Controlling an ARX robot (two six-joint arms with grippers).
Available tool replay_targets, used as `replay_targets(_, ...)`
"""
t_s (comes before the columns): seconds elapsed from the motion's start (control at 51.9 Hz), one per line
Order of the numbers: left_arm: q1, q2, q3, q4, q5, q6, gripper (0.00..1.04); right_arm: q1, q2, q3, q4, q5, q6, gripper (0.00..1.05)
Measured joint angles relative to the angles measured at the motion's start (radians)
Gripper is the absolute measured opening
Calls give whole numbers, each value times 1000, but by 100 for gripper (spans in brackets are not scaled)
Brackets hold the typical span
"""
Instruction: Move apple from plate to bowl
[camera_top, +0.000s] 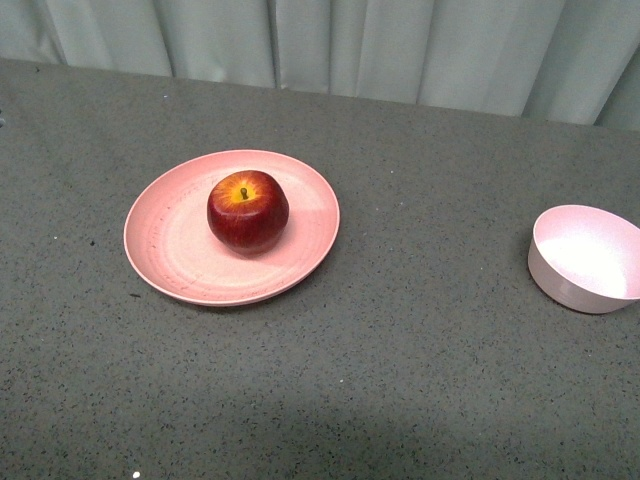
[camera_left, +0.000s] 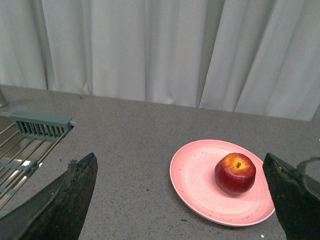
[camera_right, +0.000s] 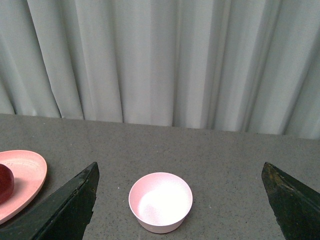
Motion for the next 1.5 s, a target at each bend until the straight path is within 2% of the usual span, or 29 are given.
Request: replay_targets(1.502,0,0,0,0,0,0,98,0,0,0,0,0,0,95)
